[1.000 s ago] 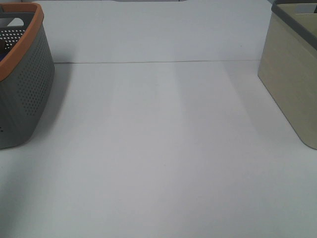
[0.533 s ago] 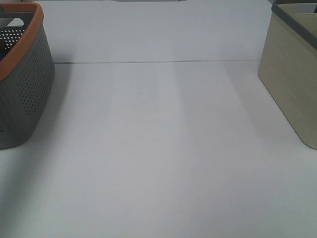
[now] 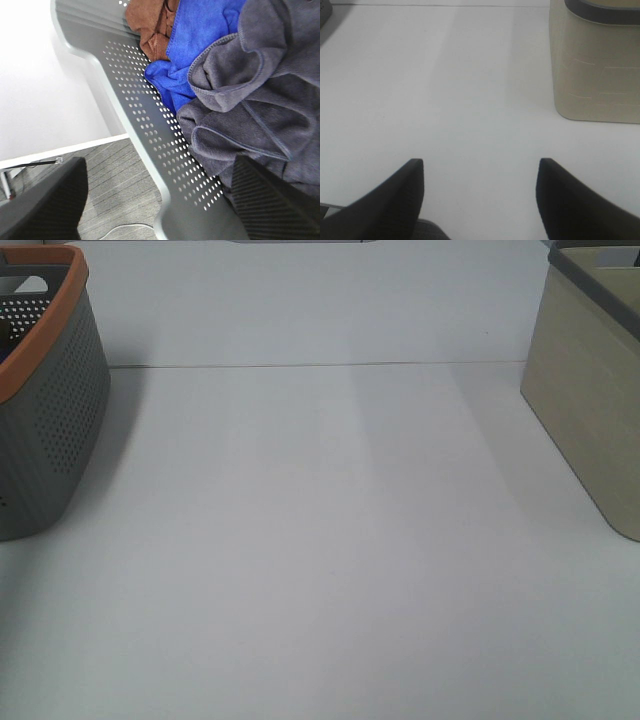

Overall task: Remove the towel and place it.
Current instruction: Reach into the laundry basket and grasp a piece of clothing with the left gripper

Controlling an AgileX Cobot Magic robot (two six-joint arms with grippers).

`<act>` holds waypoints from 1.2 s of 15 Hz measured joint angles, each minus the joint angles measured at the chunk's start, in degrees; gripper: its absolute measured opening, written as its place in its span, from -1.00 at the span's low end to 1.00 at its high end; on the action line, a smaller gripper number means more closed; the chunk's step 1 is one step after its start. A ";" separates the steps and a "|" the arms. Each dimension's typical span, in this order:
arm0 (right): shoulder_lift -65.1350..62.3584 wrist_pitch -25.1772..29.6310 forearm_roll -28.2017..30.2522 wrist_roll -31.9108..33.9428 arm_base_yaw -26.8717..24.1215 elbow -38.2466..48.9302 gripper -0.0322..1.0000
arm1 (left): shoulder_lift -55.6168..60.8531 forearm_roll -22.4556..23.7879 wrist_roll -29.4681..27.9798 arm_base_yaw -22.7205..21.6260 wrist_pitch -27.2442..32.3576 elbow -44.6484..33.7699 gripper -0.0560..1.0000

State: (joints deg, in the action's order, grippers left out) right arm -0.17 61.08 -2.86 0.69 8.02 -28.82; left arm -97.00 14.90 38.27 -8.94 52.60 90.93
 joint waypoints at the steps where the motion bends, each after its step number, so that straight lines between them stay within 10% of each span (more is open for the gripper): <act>1: 0.00 0.00 0.00 0.00 0.00 0.00 0.32 | -2.12 -3.04 3.78 -1.60 -0.92 0.06 0.52; 4: 0.00 0.00 0.00 0.00 0.00 0.00 0.32 | -8.77 -13.81 14.95 -4.47 -4.24 0.06 0.52; 18: 0.00 0.00 0.00 0.00 0.00 0.00 0.32 | -17.53 -26.36 35.70 -4.64 -8.77 0.29 0.52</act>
State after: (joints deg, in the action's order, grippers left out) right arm -0.17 61.08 -2.86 0.69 8.02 -28.82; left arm -114.53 -11.46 73.97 -13.58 43.83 91.21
